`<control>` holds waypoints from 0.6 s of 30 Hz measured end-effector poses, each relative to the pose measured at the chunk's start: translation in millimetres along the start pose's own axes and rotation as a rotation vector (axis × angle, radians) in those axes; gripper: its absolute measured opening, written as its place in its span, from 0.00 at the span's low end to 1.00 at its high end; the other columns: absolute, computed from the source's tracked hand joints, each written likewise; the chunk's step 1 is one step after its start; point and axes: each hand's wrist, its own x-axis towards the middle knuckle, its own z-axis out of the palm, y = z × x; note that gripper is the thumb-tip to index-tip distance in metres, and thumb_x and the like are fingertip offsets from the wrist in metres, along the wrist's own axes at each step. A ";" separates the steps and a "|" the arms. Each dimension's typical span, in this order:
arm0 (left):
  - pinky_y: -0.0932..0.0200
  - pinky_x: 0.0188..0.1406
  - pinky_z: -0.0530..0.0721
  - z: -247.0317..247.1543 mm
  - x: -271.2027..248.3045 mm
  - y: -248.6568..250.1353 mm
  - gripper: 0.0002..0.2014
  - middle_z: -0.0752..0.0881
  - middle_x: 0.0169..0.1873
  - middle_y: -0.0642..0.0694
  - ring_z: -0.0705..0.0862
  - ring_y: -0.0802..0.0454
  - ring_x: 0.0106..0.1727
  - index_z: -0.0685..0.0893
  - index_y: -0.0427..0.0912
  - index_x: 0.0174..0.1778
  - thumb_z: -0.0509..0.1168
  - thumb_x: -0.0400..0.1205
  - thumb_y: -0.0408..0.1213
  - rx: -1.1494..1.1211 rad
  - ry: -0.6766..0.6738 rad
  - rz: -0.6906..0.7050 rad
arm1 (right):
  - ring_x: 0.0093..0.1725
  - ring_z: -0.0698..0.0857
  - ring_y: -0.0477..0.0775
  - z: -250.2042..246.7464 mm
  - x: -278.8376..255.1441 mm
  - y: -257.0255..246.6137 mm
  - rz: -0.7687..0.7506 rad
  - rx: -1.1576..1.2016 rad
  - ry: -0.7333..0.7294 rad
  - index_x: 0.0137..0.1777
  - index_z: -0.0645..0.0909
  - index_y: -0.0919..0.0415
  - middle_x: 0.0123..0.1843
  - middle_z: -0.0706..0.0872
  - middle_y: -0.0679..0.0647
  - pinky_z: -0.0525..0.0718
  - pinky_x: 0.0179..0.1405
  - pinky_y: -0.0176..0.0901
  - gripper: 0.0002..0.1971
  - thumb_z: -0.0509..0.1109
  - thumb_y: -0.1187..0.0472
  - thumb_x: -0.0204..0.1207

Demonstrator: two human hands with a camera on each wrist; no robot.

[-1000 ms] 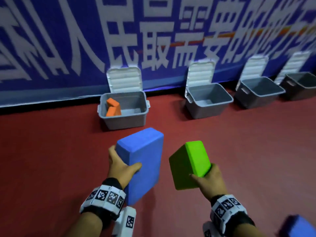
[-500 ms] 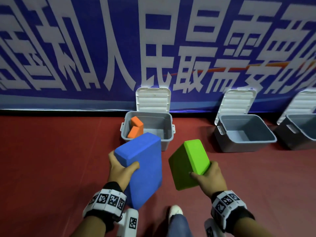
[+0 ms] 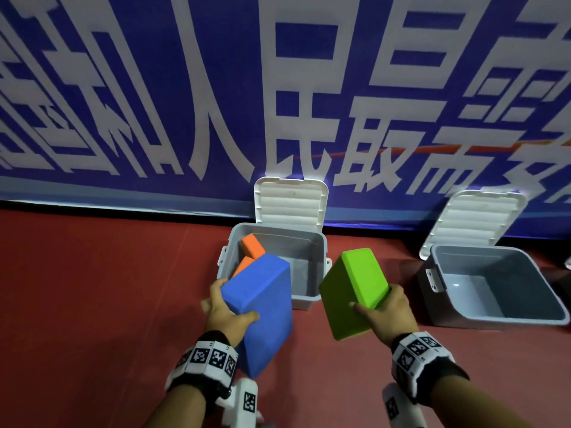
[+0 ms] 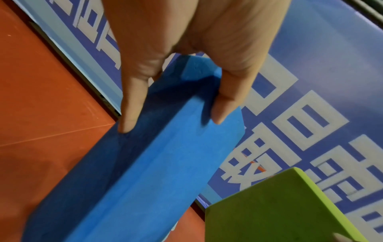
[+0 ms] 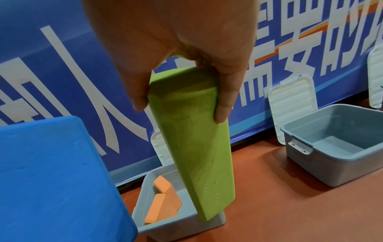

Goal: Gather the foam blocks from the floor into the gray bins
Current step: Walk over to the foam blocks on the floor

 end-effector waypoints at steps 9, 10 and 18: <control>0.56 0.47 0.74 23.8 136.7 19.7 0.38 0.68 0.58 0.41 0.74 0.43 0.49 0.67 0.44 0.67 0.74 0.62 0.30 -0.151 0.058 -0.054 | 0.61 0.79 0.69 61.9 120.5 -61.6 0.073 0.011 -0.015 0.61 0.70 0.69 0.62 0.77 0.67 0.78 0.59 0.57 0.35 0.84 0.56 0.60; 0.56 0.47 0.74 28.2 155.7 18.2 0.40 0.71 0.58 0.41 0.76 0.43 0.50 0.67 0.44 0.66 0.74 0.57 0.34 -0.188 0.042 -0.050 | 0.61 0.79 0.69 73.9 134.5 -70.8 0.094 0.003 -0.022 0.61 0.70 0.69 0.63 0.77 0.67 0.78 0.59 0.57 0.35 0.83 0.57 0.59; 0.59 0.48 0.76 57.7 301.1 -19.2 0.38 0.78 0.55 0.44 0.81 0.42 0.54 0.67 0.52 0.57 0.72 0.49 0.40 -0.042 -0.139 -0.106 | 0.65 0.75 0.70 165.5 242.6 -131.8 0.244 -0.089 -0.140 0.70 0.67 0.63 0.66 0.73 0.68 0.74 0.64 0.56 0.49 0.76 0.48 0.45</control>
